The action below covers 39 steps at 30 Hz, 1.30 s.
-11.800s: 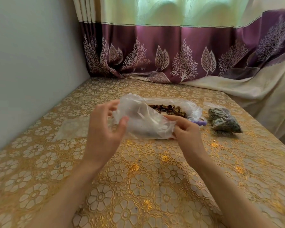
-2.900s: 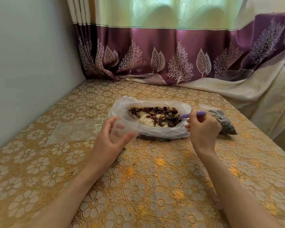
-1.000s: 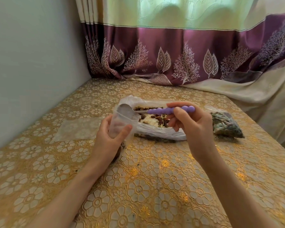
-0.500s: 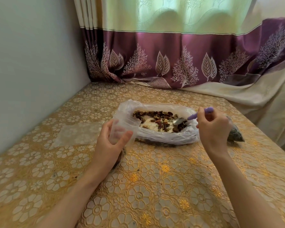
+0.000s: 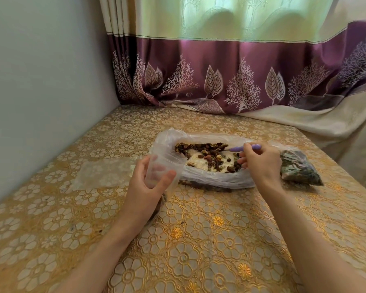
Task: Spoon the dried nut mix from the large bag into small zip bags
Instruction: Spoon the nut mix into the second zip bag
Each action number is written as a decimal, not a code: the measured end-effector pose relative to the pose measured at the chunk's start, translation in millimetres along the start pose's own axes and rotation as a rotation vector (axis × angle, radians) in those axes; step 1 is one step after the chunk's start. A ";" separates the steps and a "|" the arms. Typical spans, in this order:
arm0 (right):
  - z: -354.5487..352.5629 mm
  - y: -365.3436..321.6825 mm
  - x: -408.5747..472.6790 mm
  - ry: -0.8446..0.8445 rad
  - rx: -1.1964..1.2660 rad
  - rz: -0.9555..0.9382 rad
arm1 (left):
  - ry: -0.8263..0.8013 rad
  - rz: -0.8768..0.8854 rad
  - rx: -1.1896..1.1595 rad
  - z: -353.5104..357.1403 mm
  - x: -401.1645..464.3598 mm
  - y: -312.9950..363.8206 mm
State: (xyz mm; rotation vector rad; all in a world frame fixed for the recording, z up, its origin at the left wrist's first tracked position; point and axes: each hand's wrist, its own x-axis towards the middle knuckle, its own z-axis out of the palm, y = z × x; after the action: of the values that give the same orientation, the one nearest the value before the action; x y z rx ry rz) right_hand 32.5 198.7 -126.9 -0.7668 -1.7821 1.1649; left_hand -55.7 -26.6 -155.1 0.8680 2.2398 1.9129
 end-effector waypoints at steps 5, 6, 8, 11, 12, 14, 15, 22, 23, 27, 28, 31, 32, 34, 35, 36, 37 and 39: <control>-1.6 0.5 1.5 -0.018 0.175 0.101 | 0.001 0.011 -0.021 -0.1 0.7 0.6; -3.1 -0.1 0.8 0.003 0.201 0.111 | 0.000 0.010 -0.018 -0.4 0.9 -0.2; -6.1 -1.6 -0.7 0.032 0.225 0.121 | -0.001 0.007 -0.017 -0.6 1.1 -0.7; -9.3 -3.5 -2.8 0.069 0.227 0.119 | -0.008 0.009 -0.042 -0.4 1.7 -1.1; -10.0 -4.4 -3.8 0.082 0.235 0.116 | -0.010 0.008 -0.040 -0.4 1.8 -1.5; -11.2 -7.5 -5.6 0.101 0.265 0.110 | -0.011 0.009 -0.046 0.0 1.7 -1.1; -11.8 -9.6 -6.0 0.109 0.281 0.107 | -0.009 0.011 -0.056 0.3 2.0 -0.8; -13.9 -30.4 -7.9 0.046 0.473 0.115 | 0.002 0.023 -0.063 0.9 1.5 0.3; -12.9 -34.4 -9.5 0.012 0.506 0.113 | 0.005 0.018 -0.053 0.9 1.3 0.0; -7.9 -51.4 -17.5 -0.104 0.592 0.099 | 0.031 -0.022 -0.073 -0.7 2.6 -3.0; -7.0 -55.1 -19.6 -0.131 0.600 0.090 | 0.033 -0.039 -0.100 -1.3 3.2 -3.4; -4.4 -64.4 -26.2 -0.230 0.589 0.057 | 0.037 -0.060 -0.159 -2.1 3.8 -2.4; -3.4 -66.8 -28.3 -0.263 0.576 0.041 | 0.040 -0.063 -0.168 -2.0 4.1 -2.3; -1.6 -71.1 -32.4 -0.324 0.544 -0.004 | 0.040 -0.070 -0.181 -2.0 4.3 -1.7; -1.0 -73.0 -34.1 -0.351 0.525 -0.032 | 0.036 -0.074 -0.196 -2.1 4.6 -1.5; -0.6 -74.7 -35.8 -0.377 0.503 -0.065 | 0.035 -0.076 -0.212 -2.2 5.1 -1.2; -0.3 -76.2 -37.3 -0.405 0.480 -0.100 | 0.039 -0.070 -0.223 -2.5 5.6 -1.1; 0.2 -79.0 -40.0 -0.466 0.443 -0.165 | 0.064 -0.044 -0.221 -4.1 6.8 -0.9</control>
State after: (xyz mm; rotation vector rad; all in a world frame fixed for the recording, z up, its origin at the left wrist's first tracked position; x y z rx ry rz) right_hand 47.1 135.5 -66.7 -0.0861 -1.8053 1.6400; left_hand -63.4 -27.2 -152.9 0.7299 2.0102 2.1443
